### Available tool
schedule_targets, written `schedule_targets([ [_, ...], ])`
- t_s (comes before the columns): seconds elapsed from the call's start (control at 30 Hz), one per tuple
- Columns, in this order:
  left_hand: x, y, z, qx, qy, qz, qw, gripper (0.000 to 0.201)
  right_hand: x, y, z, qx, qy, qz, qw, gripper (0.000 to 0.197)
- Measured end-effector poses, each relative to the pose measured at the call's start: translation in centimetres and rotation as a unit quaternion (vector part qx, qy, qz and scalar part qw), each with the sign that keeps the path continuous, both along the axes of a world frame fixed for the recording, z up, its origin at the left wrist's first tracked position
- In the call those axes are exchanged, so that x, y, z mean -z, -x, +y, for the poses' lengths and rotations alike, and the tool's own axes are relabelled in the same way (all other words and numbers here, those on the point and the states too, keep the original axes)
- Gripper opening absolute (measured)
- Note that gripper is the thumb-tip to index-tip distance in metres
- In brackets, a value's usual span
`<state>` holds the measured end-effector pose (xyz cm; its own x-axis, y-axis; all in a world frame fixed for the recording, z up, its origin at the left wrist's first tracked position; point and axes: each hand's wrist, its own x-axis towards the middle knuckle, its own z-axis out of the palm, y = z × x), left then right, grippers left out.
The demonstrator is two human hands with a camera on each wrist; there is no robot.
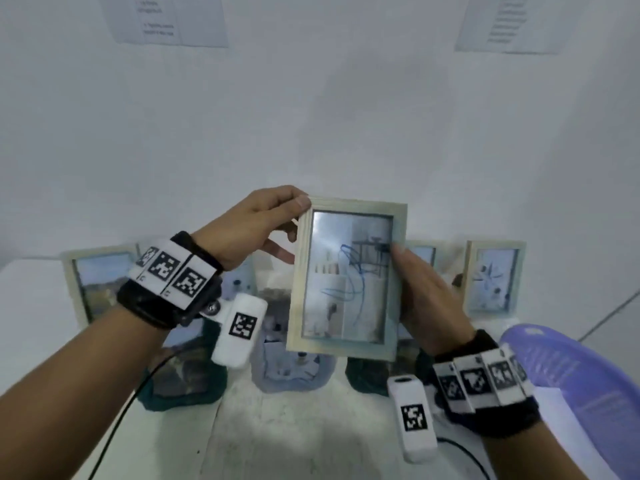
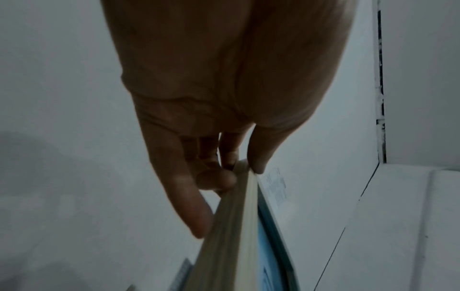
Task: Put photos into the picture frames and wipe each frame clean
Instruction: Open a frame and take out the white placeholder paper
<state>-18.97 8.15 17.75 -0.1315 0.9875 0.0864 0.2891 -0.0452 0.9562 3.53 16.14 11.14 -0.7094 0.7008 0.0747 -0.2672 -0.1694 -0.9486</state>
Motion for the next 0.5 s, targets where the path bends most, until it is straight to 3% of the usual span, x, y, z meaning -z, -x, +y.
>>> schedule_targets([
  [0.23,9.4,-5.8,-5.4,-0.074,0.050,0.015,0.996,0.026,7.9,-5.6,-6.7,-0.001,0.159,-0.006,0.987,0.042],
  [0.3,12.4,-8.0,-7.7,-0.110,0.075,0.039,0.990,0.041,9.9,-6.8,-8.1,0.013,0.208,-0.025,0.978,0.038],
  [0.4,15.4,-12.0,-11.3,-0.124,0.111,0.015,0.986,0.066,12.4,-8.2,-9.9,0.011,0.245,-0.027,0.969,0.040],
  [0.5,16.3,-15.8,-13.1,-0.100,0.120,-0.027,0.987,0.059,13.6,-8.8,-11.0,0.000,0.251,-0.046,0.967,0.042],
])
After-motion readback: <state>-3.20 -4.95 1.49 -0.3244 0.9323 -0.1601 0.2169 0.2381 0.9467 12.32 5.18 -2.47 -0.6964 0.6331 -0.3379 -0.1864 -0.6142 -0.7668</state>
